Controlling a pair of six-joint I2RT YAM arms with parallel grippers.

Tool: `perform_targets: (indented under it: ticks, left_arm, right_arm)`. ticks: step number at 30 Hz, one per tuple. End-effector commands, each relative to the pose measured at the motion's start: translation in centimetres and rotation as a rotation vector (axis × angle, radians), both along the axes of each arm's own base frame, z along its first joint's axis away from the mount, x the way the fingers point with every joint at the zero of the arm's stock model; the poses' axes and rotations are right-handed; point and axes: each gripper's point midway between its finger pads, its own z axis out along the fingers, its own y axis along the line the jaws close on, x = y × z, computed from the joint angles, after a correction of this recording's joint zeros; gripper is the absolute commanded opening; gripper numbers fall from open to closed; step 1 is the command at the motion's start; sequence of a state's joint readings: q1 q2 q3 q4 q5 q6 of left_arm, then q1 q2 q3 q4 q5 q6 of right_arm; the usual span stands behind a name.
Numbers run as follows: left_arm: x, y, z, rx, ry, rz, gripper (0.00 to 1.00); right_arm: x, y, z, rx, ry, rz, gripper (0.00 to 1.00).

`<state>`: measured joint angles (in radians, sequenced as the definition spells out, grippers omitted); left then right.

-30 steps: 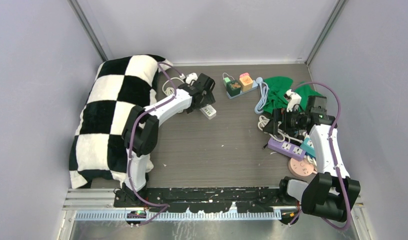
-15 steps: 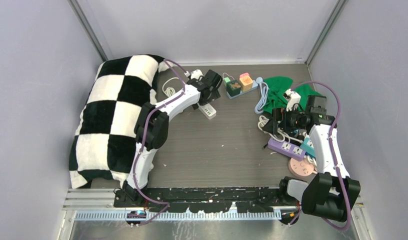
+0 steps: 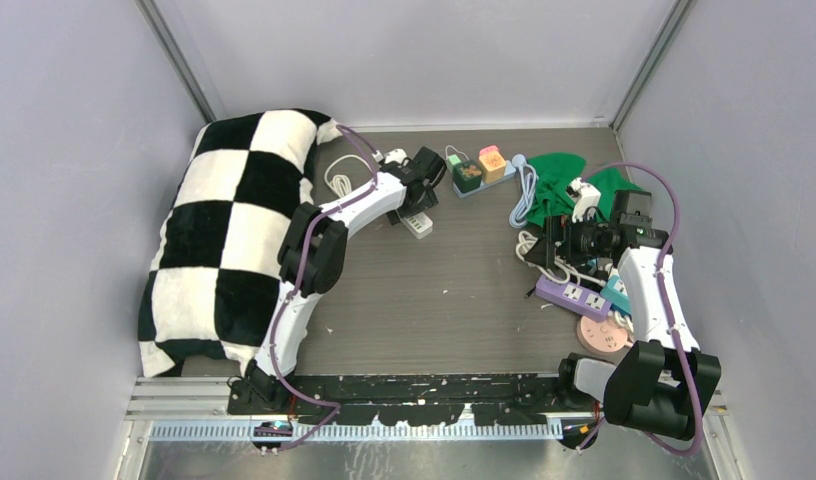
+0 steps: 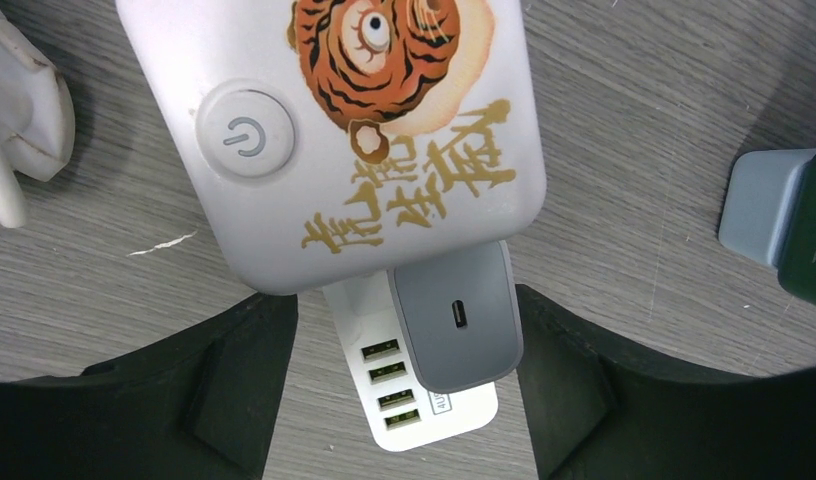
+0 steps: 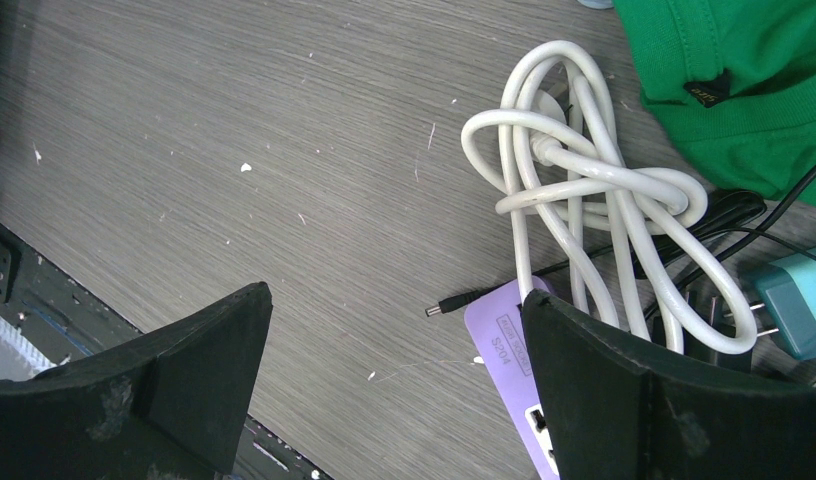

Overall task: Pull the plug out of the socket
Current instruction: Move the socket to the center of the board.

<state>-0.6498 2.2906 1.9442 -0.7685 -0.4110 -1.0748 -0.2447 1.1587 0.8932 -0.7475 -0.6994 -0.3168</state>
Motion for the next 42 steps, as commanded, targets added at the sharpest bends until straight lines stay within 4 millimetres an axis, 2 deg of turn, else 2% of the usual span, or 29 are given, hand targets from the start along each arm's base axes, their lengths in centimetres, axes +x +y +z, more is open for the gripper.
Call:
perform_targets:
  ticks: [1,8,14,18,20,25,29,36,40,42]
  left_arm:
    - [0.2,-0.3,-0.3,-0.014,-0.014,0.006,0.71]
    - [-0.4,-0.2,-1.9,-0.012,0.016,-0.004,0.66]
    - [-1.3,-0.1,-2.0,-0.013,0.015,-0.02,0.4]
    - [-2.6,-0.5,-1.3,-0.036,0.006,-0.04,0.2]
    - [-3.6,-0.7,-0.9,-0.059,0.008,-0.046,0.14]
    - [-6.6,-1.2,1.2,-0.091,-0.001,-0.067,0.13]
    - [-10.4,-1.0,2.3,-0.12,0.012,-0.066,0.13]
    - [-17.6,-1.2,1.6,-0.155,0.056,-0.01,0.12]
    - [-19.4,-2.0,1.1,-0.159,0.079,-0.036,0.13]
    - [-19.6,-2.7,1.3,-0.164,0.08,-0.054,0.2]
  right_arm:
    - [0.7,-0.1,0.6,-0.009,-0.051,0.016,1.0]
    - [0.7,-0.1,0.5,-0.01,-0.05,0.018,1.0]
    - [0.7,-0.2,0.5,-0.01,-0.048,0.017,1.0]
    - [0.7,-0.2,0.4,-0.013,-0.046,0.018,1.0]
    - [0.7,-0.2,0.4,-0.013,-0.045,0.019,1.0]
    - [0.7,-0.1,0.3,-0.009,-0.043,0.023,1.0]
    - [0.6,0.0,0.2,-0.002,-0.035,0.026,1.0]
    - [0.5,0.1,-0.1,0.008,-0.021,0.032,1.0]
    - [0.5,0.3,-0.2,0.016,-0.016,0.037,1.0]
    - [0.4,0.3,-0.3,0.02,-0.013,0.04,1.0]
